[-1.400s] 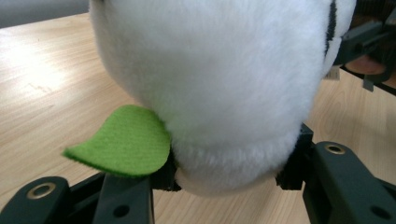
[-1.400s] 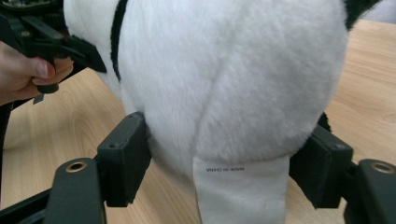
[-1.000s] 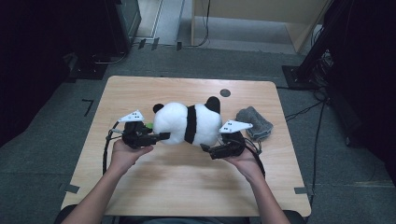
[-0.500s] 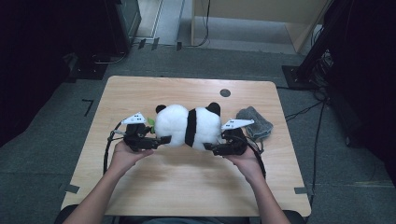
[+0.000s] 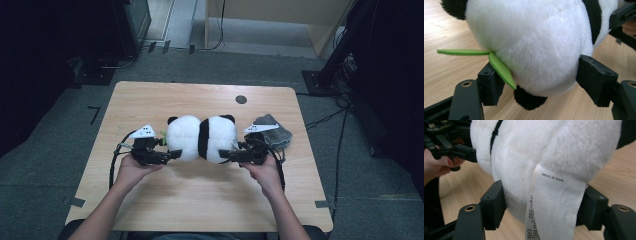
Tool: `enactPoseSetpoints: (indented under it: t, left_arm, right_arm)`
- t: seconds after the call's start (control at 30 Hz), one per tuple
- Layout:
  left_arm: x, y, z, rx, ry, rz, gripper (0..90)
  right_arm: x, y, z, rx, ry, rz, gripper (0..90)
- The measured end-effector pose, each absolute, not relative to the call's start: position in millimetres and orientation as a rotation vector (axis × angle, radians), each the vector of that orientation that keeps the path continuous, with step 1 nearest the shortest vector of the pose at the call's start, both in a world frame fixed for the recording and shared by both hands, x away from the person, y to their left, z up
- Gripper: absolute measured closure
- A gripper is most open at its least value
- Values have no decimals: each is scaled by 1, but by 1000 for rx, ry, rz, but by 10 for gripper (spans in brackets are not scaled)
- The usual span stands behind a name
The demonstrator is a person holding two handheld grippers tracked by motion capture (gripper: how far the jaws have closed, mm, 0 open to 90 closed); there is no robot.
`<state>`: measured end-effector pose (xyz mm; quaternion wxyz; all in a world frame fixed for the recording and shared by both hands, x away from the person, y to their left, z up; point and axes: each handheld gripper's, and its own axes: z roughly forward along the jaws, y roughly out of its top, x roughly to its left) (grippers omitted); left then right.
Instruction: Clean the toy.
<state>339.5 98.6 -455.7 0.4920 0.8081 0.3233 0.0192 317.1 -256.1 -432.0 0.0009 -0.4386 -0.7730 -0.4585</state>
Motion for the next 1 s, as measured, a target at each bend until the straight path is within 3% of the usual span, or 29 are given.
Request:
enactPoseSetpoints:
  t: [0.17,0.5,1.0]
  left_arm:
    - [346,100,-468,1957,836,-21,271]
    - [356,99,-481,1942,906,-30,271]
    - [356,101,-479,1955,917,26,271]
  right_arm:
    - [321,-254,-442,-1371,-2454,-1402,282]
    - [325,-251,-455,-1341,-2583,-1423,227]
    - [326,-252,-458,-1345,-2702,-1362,188]
